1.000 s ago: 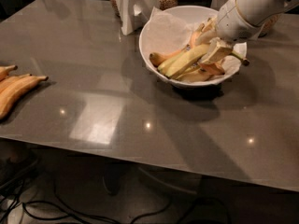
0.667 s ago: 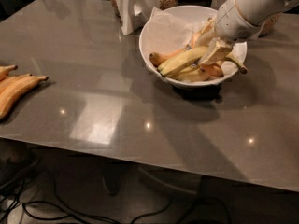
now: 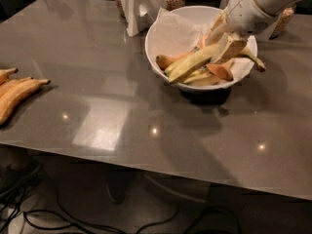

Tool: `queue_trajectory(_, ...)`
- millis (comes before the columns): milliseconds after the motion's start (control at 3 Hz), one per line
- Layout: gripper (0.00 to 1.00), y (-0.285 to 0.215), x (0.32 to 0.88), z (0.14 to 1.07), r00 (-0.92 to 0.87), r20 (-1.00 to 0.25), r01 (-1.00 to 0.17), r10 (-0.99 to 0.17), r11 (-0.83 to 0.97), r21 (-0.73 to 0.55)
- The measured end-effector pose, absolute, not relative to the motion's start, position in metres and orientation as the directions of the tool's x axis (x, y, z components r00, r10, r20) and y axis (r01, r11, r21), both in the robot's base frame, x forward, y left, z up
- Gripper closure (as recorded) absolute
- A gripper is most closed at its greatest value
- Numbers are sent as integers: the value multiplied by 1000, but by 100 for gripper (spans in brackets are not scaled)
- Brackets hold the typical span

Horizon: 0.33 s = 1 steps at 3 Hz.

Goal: Pick banana from white bowl

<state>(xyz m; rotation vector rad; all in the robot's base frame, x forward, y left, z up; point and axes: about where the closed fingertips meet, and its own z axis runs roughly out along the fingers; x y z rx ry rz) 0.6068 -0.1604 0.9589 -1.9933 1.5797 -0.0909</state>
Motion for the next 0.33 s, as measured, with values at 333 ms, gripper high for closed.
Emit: queue_trajectory(333, 100, -169, 597, 974, 278, -351, -881, -894, -91, -464)
